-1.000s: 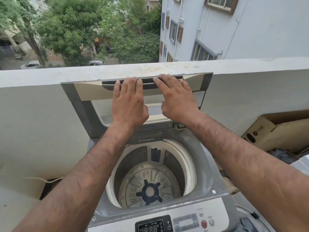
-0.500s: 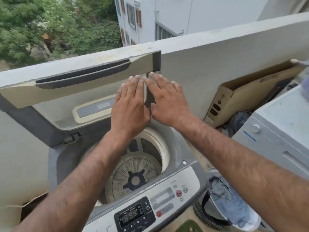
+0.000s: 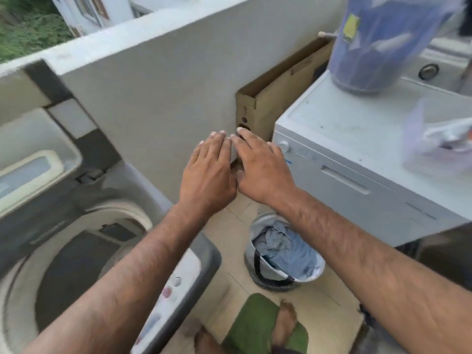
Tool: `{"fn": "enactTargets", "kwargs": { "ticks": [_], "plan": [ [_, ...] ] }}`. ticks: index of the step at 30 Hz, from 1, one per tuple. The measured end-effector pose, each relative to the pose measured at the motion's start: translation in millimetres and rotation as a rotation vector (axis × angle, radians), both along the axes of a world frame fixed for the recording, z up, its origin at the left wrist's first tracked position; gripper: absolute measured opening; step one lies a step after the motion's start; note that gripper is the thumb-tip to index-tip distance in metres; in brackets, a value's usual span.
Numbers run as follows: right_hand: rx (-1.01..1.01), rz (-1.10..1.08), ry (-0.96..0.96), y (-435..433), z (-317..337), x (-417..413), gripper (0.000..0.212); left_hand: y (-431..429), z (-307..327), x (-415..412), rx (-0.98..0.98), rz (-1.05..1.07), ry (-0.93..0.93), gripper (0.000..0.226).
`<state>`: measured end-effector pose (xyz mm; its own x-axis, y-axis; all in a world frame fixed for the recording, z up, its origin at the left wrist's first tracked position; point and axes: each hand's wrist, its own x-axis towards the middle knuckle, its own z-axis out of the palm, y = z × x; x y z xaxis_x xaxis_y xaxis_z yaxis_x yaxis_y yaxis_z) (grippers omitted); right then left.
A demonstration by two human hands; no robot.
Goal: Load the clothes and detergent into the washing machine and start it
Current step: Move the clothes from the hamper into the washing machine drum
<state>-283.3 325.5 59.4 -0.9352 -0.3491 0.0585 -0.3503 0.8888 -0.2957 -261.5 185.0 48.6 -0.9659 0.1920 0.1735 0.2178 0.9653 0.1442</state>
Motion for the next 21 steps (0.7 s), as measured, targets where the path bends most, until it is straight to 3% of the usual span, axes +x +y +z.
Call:
{"fn": "enactTargets", "kwargs": {
  "ticks": [8, 10, 21],
  "plan": [
    [0.018, -0.092, -0.210, 142.5, -78.3, 3.4, 0.083, 141.0, -76.8, -12.1, -0.014, -0.141, -0.201, 0.085],
    [0.033, -0.103, -0.294, 167.7, -104.9, 6.1, 0.082, 167.7, -106.3, -10.9, -0.026, -0.154, -0.281, 0.075],
    [0.054, -0.224, -0.695, 220.7, -271.8, 56.0, 0.082, 216.5, -262.5, 15.8, -0.066, -0.272, -0.786, 0.086]
  ]
}}
